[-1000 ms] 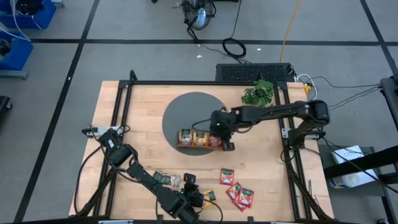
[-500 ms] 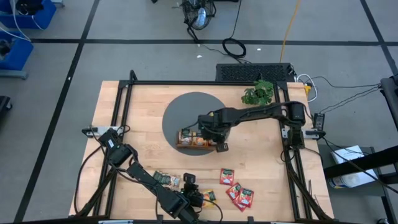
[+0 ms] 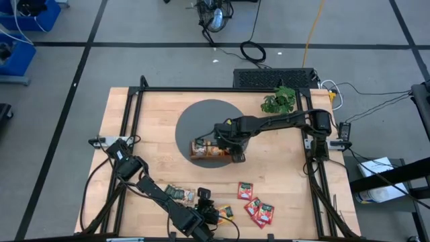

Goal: Pick & Place Tea
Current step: Put the red tea bag into the right section of the wooden organizer, then put the yellow tea bag into the middle section of the wooden organizer

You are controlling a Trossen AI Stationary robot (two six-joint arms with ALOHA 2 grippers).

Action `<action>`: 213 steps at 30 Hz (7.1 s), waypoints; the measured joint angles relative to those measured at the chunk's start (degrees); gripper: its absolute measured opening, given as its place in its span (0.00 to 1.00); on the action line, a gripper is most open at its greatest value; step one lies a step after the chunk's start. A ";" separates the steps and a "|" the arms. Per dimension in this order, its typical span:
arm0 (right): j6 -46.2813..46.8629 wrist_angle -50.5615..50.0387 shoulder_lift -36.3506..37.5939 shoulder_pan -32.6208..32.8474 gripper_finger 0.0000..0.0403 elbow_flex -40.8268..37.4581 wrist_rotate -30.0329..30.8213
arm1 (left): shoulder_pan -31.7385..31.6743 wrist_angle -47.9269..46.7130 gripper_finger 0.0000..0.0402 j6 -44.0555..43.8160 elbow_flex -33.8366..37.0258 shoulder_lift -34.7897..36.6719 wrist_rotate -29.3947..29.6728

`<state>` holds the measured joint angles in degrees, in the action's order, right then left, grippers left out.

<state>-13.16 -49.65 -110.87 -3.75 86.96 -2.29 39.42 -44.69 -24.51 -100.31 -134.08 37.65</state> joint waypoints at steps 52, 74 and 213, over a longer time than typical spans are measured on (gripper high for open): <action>27.91 83.39 36.70 33.13 0.00 -59.91 10.01 | 8.51 19.39 0.22 9.64 6.11 14.30 -3.15; 28.97 80.82 12.90 43.39 0.00 -45.46 9.68 | -5.55 44.13 0.22 7.43 18.16 9.63 -27.38; 50.30 65.88 15.00 18.80 0.31 -45.48 -14.06 | -9.21 35.98 0.22 0.48 18.12 6.16 -10.28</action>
<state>37.14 16.23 -95.87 15.05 41.47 -16.34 30.22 -8.71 -24.03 -82.19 -127.92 27.36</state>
